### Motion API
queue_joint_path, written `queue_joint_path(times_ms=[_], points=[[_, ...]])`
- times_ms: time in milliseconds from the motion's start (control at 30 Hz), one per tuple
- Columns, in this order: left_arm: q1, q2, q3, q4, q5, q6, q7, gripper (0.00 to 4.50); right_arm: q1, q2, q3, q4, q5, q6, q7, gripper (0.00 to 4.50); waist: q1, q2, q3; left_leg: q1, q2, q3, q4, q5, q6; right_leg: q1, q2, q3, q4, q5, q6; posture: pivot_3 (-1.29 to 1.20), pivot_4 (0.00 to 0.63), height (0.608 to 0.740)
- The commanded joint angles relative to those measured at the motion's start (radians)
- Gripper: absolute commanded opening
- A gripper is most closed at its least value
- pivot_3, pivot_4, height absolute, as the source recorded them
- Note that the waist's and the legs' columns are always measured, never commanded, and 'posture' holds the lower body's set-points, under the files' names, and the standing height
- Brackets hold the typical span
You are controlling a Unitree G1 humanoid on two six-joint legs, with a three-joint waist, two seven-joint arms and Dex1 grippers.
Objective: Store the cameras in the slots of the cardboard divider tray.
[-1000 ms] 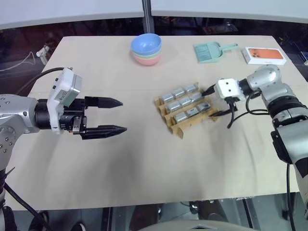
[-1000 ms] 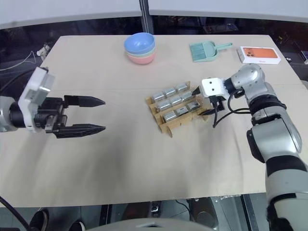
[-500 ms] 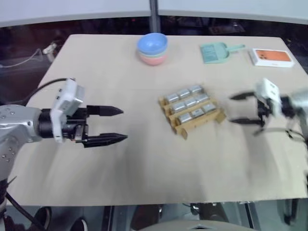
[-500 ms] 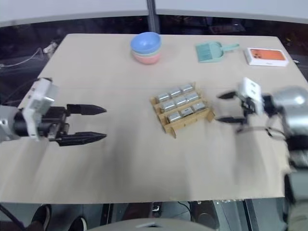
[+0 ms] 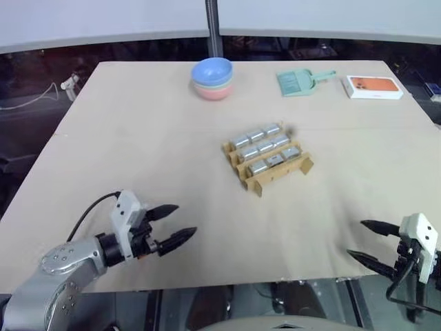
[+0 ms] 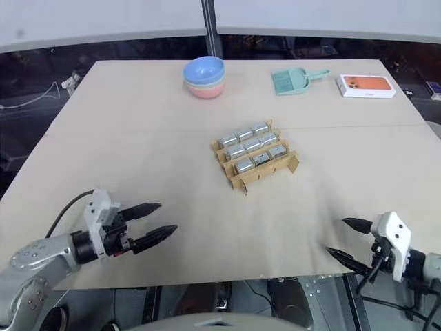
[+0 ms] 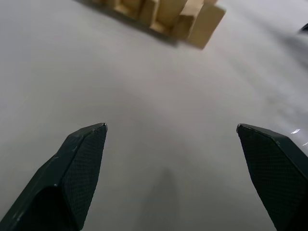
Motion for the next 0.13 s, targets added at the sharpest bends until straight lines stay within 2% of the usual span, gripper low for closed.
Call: queue_joint_path(times_ms=[33,133], points=[[0.036,-0.018,0.020,-0.020,0.011,-0.071,-0.011,4.50,-0.013,0.004,-0.038,0.034,0.032,-0.061,-0.002,4.48,-0.003,-0.001,-0.001,0.000,0.000,0.000,0.000,0.000,0.000,0.000,0.000,0.000,0.000,0.000,0.000,0.00,0.150,0.740],[0.068,-0.029,0.013,-0.040,0.023,-0.118,-0.020,4.50,-0.022,-0.006,-0.030,0.058,0.039,-0.081,0.004,4.48,-0.003,-0.001,-0.001,0.000,0.001,0.001,0.000,0.000,0.000,-0.001,0.000,0.000,0.000,0.000,0.000,0.00,0.150,0.740]])
